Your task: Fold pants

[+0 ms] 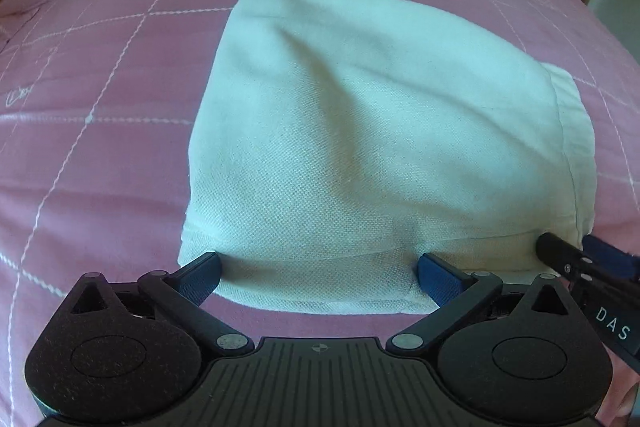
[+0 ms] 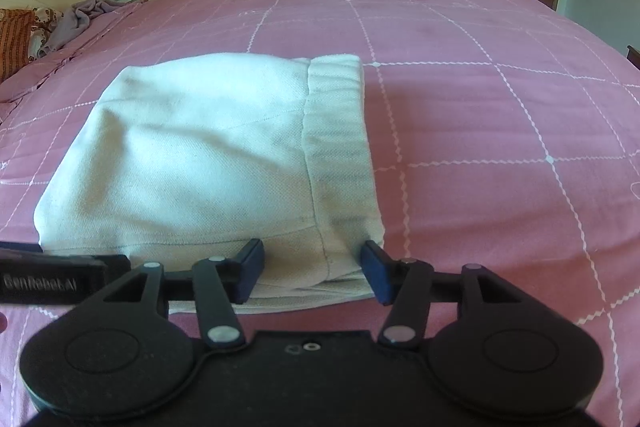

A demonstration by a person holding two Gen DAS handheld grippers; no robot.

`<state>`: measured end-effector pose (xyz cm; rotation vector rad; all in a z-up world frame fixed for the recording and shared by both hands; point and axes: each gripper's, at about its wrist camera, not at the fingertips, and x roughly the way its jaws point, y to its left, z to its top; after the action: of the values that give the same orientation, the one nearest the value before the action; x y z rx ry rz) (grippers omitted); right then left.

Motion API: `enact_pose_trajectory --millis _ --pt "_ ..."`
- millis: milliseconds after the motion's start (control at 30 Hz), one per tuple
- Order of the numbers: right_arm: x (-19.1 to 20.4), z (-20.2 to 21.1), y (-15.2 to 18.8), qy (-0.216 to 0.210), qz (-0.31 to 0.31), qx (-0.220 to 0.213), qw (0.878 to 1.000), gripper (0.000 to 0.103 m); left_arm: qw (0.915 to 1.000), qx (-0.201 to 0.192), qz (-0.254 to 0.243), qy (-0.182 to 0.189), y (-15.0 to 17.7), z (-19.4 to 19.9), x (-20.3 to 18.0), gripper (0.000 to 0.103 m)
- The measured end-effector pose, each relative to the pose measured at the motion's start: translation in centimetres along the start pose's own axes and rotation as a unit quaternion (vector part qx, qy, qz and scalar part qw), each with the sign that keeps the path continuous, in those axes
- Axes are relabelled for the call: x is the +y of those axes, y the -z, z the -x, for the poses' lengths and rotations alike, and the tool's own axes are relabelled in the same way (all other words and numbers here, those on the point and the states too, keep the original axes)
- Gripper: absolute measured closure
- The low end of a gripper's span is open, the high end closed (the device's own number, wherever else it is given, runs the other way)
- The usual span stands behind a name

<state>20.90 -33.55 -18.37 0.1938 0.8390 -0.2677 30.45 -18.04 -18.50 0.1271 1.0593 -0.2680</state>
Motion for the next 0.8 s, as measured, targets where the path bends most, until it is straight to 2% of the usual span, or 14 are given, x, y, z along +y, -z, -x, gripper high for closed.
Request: enact_pose_trajectory --millis 100,200,267,433,500,667,800 --pt "0.1 -0.1 0.1 0.003 0.001 -0.001 1.000 0.047 0.9950 -0.035 -0.080 -0.048 0.5 0.9 -2.5 0.000" --pt "0.1 0.0 0.1 0.006 -0.003 -0.001 1.000 0.046 0.9892 -0.045 -0.115 -0.079 0.5 1.3 -3.8 0.000" --pt "0.1 0.1 0.1 0.006 -0.005 0.001 1.000 0.045 0.9887 -0.047 -0.115 -0.083 0.4 1.4 -4.0 0.000" --pt "0.2 0.1 0.1 0.011 -0.008 0.005 1.000 0.043 0.9962 -0.025 -0.051 -0.066 -0.2 0.9 -2.9 0.000" --pt "0.2 0.2 0.0 0.015 -0.014 0.009 1.000 0.041 0.9964 -0.022 -0.051 -0.065 -0.2 0.9 -2.7 0.000" --pt "0.7 1.6 -0.4 0.019 -0.016 0.000 1.000 0.041 0.9931 -0.057 -0.066 -0.077 0.2 3.2 -2.9 0.000" --pt "1.0 4.1 -0.4 0.009 -0.023 -0.013 1.000 0.041 0.9898 -0.100 -0.067 -0.077 0.9 7.6 -2.0 0.000"
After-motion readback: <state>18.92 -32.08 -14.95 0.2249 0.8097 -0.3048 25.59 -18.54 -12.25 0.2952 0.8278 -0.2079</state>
